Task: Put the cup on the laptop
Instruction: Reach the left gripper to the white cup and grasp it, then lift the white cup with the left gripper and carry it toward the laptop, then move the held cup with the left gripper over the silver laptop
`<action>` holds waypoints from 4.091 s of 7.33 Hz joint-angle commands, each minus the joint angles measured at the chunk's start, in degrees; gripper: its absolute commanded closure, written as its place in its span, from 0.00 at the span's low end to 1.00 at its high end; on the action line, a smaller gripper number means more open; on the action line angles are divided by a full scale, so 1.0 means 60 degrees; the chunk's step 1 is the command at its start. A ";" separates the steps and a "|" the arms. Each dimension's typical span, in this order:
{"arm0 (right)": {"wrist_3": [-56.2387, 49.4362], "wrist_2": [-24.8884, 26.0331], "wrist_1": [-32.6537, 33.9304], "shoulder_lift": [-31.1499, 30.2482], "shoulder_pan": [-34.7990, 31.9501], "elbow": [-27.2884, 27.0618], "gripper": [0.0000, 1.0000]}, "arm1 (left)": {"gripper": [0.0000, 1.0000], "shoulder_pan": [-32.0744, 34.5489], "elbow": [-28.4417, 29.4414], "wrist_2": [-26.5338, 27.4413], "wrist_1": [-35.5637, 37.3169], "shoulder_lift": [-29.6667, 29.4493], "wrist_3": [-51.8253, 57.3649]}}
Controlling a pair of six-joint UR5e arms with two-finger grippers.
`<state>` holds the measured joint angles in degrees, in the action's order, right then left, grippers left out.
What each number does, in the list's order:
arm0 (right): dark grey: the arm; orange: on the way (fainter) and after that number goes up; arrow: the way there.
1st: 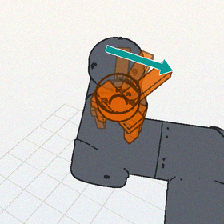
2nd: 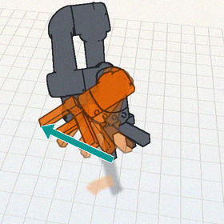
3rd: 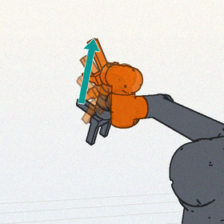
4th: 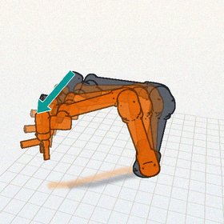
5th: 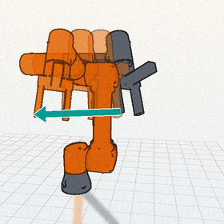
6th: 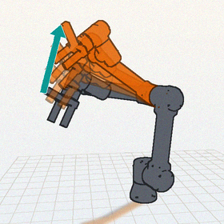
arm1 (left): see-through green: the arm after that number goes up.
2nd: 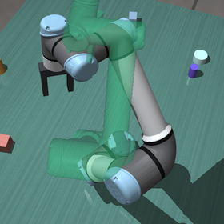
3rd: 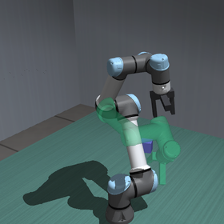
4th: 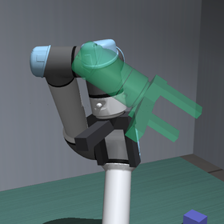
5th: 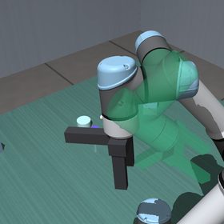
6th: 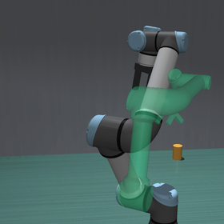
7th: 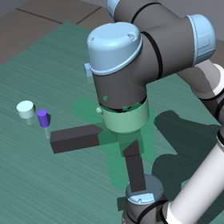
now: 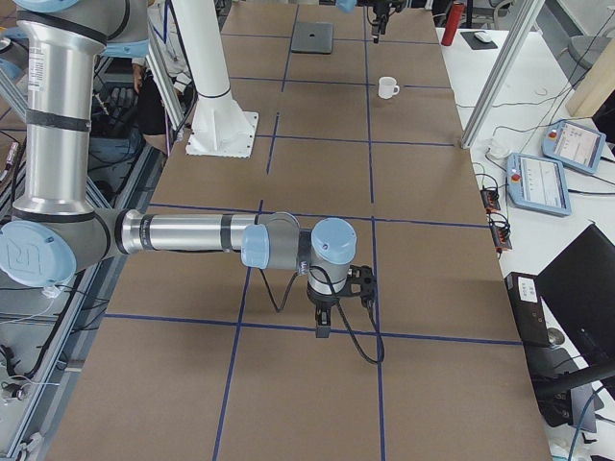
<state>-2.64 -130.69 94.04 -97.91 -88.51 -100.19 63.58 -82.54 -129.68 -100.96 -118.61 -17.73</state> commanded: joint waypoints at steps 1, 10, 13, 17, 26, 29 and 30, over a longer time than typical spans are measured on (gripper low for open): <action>0.0000 0.0000 0.0000 0.0000 0.0000 0.0000 0.00 | 0.00 -0.0780 0.2220 0.0168 -0.0760 -0.1834 -0.1099; 0.0000 0.0000 0.0000 0.0000 0.0000 0.0000 0.00 | 0.76 -0.1411 0.5392 0.0667 -0.1939 -0.3552 -0.1791; 0.0000 0.0000 0.0000 0.0000 0.0000 0.0000 0.00 | 1.00 -0.1324 0.5392 0.0376 -0.1705 -0.3582 -0.2388; 0.0000 0.0000 0.0000 0.0000 0.0000 0.0000 0.00 | 1.00 0.0547 0.3017 -0.1164 0.0665 -0.2272 -0.2481; 0.0000 0.0000 0.0000 0.0000 0.0000 0.0000 0.00 | 1.00 0.1562 -0.2636 -0.1047 0.0280 0.6272 0.0688; 0.0000 0.0000 -0.0014 0.0000 0.0000 0.0000 0.00 | 1.00 0.1519 -0.0812 -0.0917 -0.3112 0.6641 -0.0644; 0.0000 0.0000 -0.0015 0.0000 0.0000 0.0000 0.00 | 1.00 0.1504 -0.0369 -0.0582 -0.3719 0.6744 -0.0765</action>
<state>-2.64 -130.69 93.99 -97.91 -88.51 -100.19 72.72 -88.99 -134.95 -116.45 -79.09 -20.27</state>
